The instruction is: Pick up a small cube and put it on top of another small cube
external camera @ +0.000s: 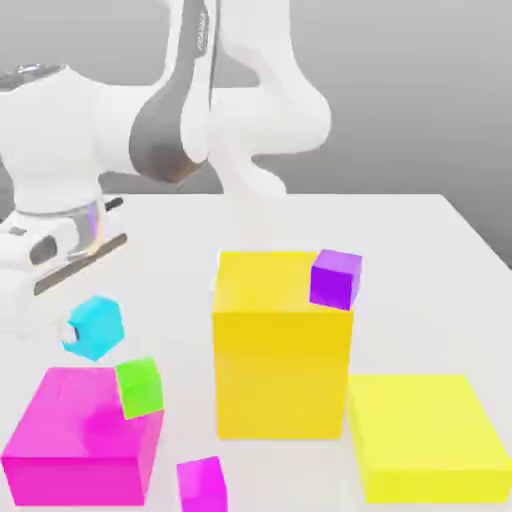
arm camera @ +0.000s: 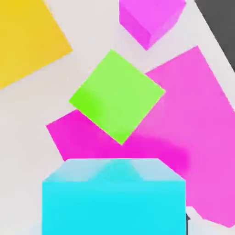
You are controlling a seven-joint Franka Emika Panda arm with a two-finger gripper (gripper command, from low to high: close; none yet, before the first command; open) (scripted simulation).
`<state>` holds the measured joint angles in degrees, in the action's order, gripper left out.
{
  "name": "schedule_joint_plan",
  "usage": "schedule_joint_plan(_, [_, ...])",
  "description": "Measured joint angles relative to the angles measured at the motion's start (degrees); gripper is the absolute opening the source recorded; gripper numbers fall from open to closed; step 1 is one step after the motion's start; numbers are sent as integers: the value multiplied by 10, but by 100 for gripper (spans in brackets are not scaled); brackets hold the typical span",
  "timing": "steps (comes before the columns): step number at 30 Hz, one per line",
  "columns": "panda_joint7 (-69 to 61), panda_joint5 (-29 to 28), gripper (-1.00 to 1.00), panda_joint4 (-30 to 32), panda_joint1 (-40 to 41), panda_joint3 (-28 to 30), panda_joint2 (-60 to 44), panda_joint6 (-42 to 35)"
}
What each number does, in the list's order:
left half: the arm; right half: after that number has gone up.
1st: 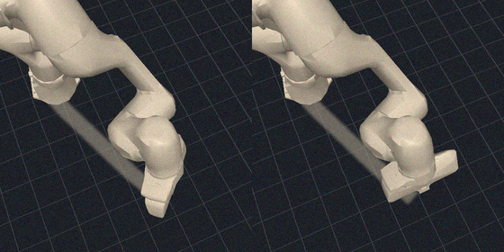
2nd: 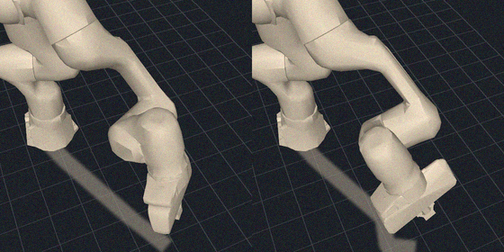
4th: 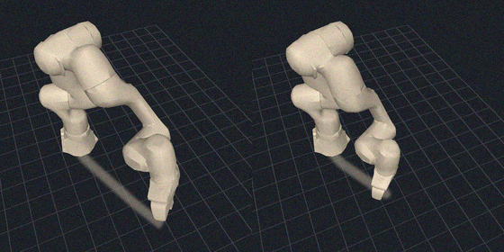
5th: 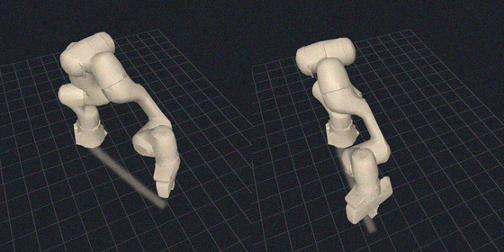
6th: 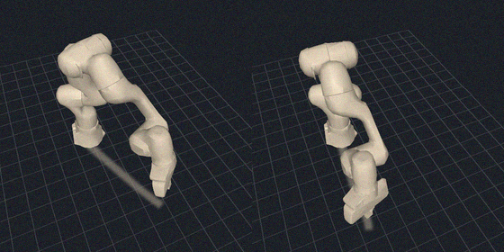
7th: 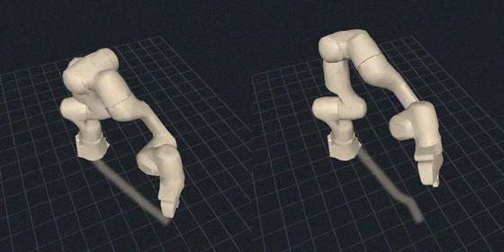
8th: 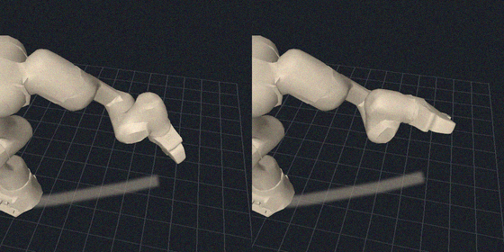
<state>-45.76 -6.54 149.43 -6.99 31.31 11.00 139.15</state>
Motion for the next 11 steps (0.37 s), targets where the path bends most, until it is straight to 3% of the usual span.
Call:
schedule_joint_plan(3, [-18, -15, -100, -4, -19, -20, 9, -11])
schedule_joint_plan(7, [-48, 19, -100, 10, -31, -14, -48, 55])
schedule_joint_plan(8, [-55, 27, 100, 14, -33, -12, -63, 74])
schedule_joint_plan(11, [-55, 27, 100, 14, -33, -12, -63, 74])
